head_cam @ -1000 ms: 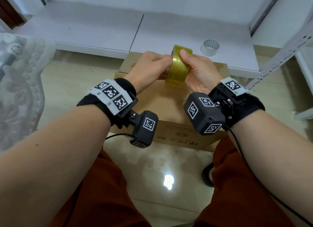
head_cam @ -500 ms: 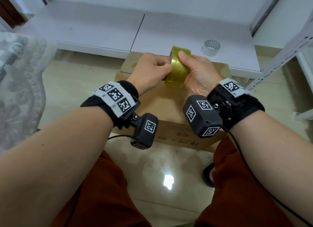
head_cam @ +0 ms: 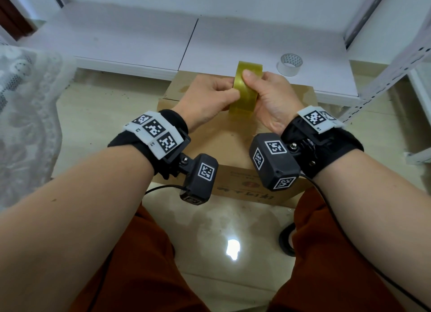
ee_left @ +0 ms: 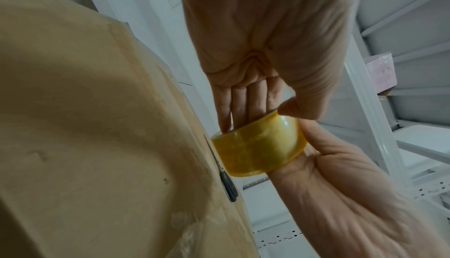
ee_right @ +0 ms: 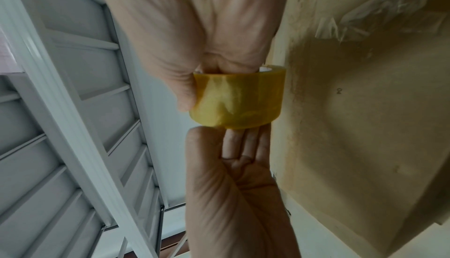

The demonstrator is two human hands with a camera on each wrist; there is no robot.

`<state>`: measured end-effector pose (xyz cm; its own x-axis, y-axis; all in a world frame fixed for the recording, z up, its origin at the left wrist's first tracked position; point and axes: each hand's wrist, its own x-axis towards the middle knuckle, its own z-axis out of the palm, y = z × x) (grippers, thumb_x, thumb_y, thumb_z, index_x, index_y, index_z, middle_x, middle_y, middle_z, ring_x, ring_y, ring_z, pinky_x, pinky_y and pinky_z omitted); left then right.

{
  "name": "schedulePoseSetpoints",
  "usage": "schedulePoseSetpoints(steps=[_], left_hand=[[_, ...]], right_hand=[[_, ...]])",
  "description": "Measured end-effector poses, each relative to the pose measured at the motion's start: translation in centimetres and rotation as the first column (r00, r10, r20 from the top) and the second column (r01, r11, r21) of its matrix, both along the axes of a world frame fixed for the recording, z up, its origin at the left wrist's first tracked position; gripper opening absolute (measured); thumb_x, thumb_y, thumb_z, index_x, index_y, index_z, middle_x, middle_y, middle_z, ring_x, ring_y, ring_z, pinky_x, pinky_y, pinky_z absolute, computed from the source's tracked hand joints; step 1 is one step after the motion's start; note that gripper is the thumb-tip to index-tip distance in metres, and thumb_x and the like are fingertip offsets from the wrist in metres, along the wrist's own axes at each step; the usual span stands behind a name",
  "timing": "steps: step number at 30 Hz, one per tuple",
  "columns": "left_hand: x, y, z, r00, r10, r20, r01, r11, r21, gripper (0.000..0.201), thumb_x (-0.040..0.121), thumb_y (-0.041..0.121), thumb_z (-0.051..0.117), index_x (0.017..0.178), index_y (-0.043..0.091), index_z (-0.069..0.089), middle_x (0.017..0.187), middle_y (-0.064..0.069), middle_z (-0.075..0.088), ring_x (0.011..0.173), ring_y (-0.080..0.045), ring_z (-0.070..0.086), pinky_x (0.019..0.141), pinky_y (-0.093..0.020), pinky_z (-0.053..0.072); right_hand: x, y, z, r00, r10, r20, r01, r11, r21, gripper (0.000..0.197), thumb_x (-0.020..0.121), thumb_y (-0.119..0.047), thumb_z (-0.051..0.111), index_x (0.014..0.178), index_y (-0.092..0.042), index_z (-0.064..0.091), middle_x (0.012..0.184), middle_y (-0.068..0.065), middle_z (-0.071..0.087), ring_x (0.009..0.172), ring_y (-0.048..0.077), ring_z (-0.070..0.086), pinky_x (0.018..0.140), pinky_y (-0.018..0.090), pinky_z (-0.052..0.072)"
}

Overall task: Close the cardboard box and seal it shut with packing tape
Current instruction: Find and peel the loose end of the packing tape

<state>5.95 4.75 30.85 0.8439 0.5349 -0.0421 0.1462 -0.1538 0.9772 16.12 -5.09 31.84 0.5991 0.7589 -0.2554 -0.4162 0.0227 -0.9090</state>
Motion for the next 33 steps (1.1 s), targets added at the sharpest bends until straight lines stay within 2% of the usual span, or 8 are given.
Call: schedulePoseSetpoints(steps=[5, 9, 14, 17, 21, 24, 28, 33], left_hand=[[0.2, 0.6, -0.3, 1.000, 0.020, 0.017, -0.019, 0.997, -0.071, 0.022, 0.088, 0.002, 0.054, 0.094, -0.015, 0.067, 0.115, -0.008, 0.069, 0.095, -0.028, 0.069, 0.089, -0.041, 0.056], [-0.1, 0.6, 0.5, 0.992, -0.117, 0.046, 0.124, 0.963, -0.239, 0.025, 0.084, 0.014, 0.059, 0.098, -0.004, 0.069, 0.100, -0.011, 0.068, 0.091, -0.022, 0.065, 0.092, -0.033, 0.051], [-0.1, 0.4, 0.2, 0.997, -0.034, 0.064, 0.046, 0.978, -0.205, 0.027, 0.091, 0.008, 0.062, 0.112, -0.008, 0.065, 0.121, -0.016, 0.064, 0.107, -0.029, 0.065, 0.095, -0.038, 0.053], [-0.1, 0.9, 0.0, 0.993, -0.111, 0.040, 0.117, 0.969, -0.220, 0.034, 0.095, 0.006, 0.056, 0.123, -0.012, 0.057, 0.126, -0.023, 0.060, 0.117, -0.036, 0.058, 0.103, -0.042, 0.047], [-0.4, 1.2, 0.3, 0.984, -0.178, -0.004, 0.174, 0.964, -0.201, 0.033, 0.098, 0.007, 0.050, 0.127, -0.008, 0.056, 0.125, -0.018, 0.062, 0.114, -0.028, 0.061, 0.103, -0.036, 0.047], [-0.4, 1.2, 0.6, 0.981, -0.195, -0.017, 0.188, 0.963, -0.195, 0.031, 0.099, 0.003, 0.044, 0.125, -0.007, 0.057, 0.125, -0.015, 0.061, 0.111, -0.026, 0.062, 0.101, -0.033, 0.048], [-0.5, 1.0, 1.1, 0.988, -0.154, -0.015, 0.146, 0.957, -0.250, 0.029, 0.098, 0.010, 0.050, 0.119, -0.007, 0.061, 0.119, -0.019, 0.065, 0.110, -0.031, 0.064, 0.099, -0.035, 0.050], [-0.1, 0.6, 0.8, 0.999, 0.042, -0.004, -0.042, 0.973, -0.228, 0.028, 0.088, 0.007, 0.066, 0.112, -0.008, 0.066, 0.110, -0.022, 0.069, 0.101, -0.033, 0.068, 0.088, -0.034, 0.057]], right_hand=[[-0.2, -0.1, 0.2, 1.000, 0.024, -0.013, -0.023, 0.999, 0.033, 0.027, 0.097, -0.011, 0.051, 0.117, 0.007, 0.047, 0.094, 0.018, 0.071, 0.085, 0.028, 0.069, 0.081, 0.047, 0.057], [0.3, -0.1, 0.3, 0.998, 0.036, -0.051, -0.033, 0.997, 0.064, 0.025, 0.099, -0.013, 0.047, 0.117, 0.005, 0.046, 0.098, 0.019, 0.071, 0.091, 0.031, 0.069, 0.086, 0.050, 0.055], [0.2, 0.0, 0.2, 0.996, 0.034, -0.084, -0.028, 0.997, 0.068, 0.029, 0.099, -0.011, 0.048, 0.120, 0.009, 0.046, 0.104, 0.022, 0.069, 0.097, 0.033, 0.068, 0.085, 0.050, 0.055], [0.3, 0.0, 0.2, 0.995, 0.032, -0.091, -0.025, 0.997, 0.075, 0.029, 0.099, -0.011, 0.048, 0.121, 0.008, 0.046, 0.107, 0.022, 0.068, 0.096, 0.033, 0.068, 0.084, 0.050, 0.055], [0.3, -0.1, 0.2, 0.991, 0.042, -0.128, -0.030, 0.995, 0.094, 0.030, 0.099, -0.010, 0.047, 0.121, 0.009, 0.046, 0.110, 0.024, 0.066, 0.096, 0.033, 0.067, 0.085, 0.049, 0.055], [0.3, -0.1, 0.1, 0.988, 0.040, -0.150, -0.025, 0.995, 0.100, 0.031, 0.099, -0.010, 0.047, 0.123, 0.010, 0.045, 0.100, 0.021, 0.070, 0.089, 0.030, 0.070, 0.079, 0.045, 0.058], [0.2, 0.0, 0.0, 0.990, 0.035, -0.136, -0.022, 0.995, 0.094, 0.037, 0.098, -0.010, 0.048, 0.128, 0.012, 0.043, 0.102, 0.022, 0.069, 0.093, 0.031, 0.069, 0.083, 0.046, 0.056], [0.2, 0.2, -0.1, 0.990, 0.035, -0.139, -0.022, 0.995, 0.092, 0.032, 0.099, -0.009, 0.047, 0.125, 0.010, 0.043, 0.107, 0.024, 0.068, 0.100, 0.034, 0.067, 0.088, 0.050, 0.054]])
